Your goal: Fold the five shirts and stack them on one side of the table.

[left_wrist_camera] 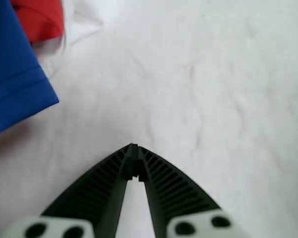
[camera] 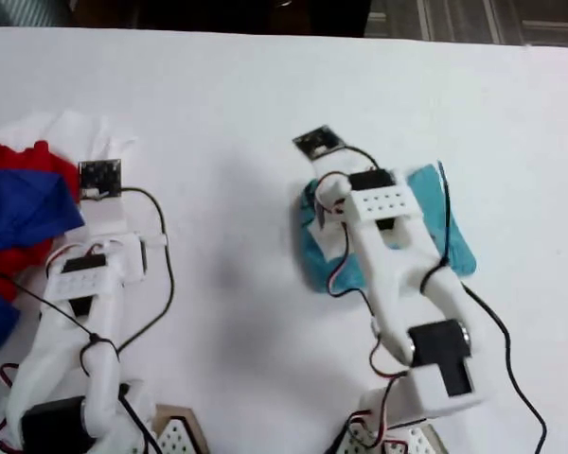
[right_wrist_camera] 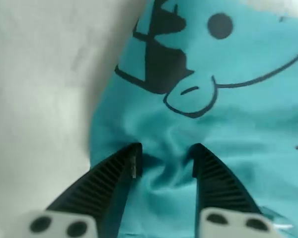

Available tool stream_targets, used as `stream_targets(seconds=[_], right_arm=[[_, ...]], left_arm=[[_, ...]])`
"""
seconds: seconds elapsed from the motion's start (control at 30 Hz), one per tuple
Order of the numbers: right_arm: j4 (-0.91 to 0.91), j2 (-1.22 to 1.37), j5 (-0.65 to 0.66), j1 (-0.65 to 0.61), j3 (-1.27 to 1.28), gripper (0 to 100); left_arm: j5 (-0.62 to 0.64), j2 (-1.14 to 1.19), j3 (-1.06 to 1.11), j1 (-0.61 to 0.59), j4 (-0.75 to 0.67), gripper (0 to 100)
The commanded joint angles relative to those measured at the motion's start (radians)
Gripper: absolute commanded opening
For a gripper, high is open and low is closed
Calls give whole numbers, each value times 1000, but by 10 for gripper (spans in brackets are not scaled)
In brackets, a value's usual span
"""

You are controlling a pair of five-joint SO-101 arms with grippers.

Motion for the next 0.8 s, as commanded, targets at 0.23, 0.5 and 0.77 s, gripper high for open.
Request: stream_targets(seconds=[0.23,0.5,0.77], right_arm=[[-7,16,-11,-117,-49,39],[8,12,-11,-143,-52,19],[12,-68,-11,-231,-43,19]], left_arm=[[3,2,-15,8,-18,26],[3,2,-15,8,-18,26],[3,2,-15,8,-18,26]])
